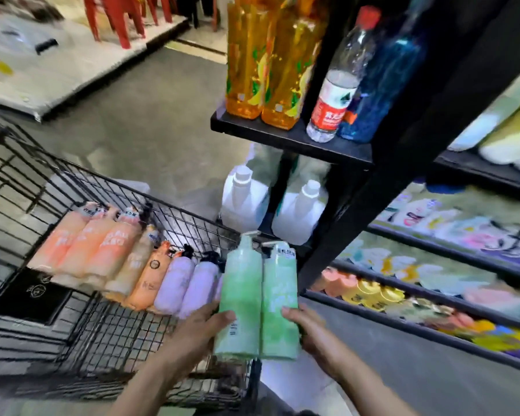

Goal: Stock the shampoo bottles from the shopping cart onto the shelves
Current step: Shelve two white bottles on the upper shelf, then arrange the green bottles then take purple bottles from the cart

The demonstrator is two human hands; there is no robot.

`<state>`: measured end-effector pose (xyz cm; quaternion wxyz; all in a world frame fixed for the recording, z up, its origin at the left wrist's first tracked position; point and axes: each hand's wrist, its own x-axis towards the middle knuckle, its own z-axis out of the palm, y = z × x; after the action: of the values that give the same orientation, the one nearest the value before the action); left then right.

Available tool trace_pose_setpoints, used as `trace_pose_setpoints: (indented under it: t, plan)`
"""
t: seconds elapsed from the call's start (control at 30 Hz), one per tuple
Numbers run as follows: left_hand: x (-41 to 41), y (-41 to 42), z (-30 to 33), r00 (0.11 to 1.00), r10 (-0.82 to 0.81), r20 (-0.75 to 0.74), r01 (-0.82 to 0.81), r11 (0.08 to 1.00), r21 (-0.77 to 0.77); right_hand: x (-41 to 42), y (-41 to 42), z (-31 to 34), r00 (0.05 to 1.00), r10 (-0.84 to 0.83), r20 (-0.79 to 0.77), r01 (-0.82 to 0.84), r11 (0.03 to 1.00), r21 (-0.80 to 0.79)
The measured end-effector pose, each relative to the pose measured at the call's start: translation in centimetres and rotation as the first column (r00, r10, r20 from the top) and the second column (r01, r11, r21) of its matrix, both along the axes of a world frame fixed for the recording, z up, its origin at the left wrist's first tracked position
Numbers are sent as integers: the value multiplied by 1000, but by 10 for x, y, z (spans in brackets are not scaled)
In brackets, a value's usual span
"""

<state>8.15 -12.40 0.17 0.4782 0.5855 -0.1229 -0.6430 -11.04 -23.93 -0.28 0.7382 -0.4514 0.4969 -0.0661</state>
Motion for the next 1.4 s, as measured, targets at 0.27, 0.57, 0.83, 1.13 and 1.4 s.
trace_pose_setpoints:
  t: [0.27, 0.57, 0.83, 1.13, 1.4]
  plan:
    - [-131, -48, 72, 925, -30, -379, -68, 967, -244, -129, -32, 70, 933, -214, 290, 244, 967, -73]
    - [-271, -90, 124, 957, -103, -272, 4, 940, -341, -257, -61, 124, 918, -288, 272, 343, 921, -182]
    - [-319, -106, 170, 983, -186, -2, 159, 844, -513, -314, -68, 161, 897, -239, 371, 350, 897, -269]
    - [-338, -130, 188, 994, -74, 83, 109, 801, -589, -333, -84, 189, 838, -283, 466, 452, 839, -304]
    - [-348, -149, 206, 993, -116, 22, 109, 826, -553, -341, -105, 199, 803, -216, 555, 423, 863, -276]
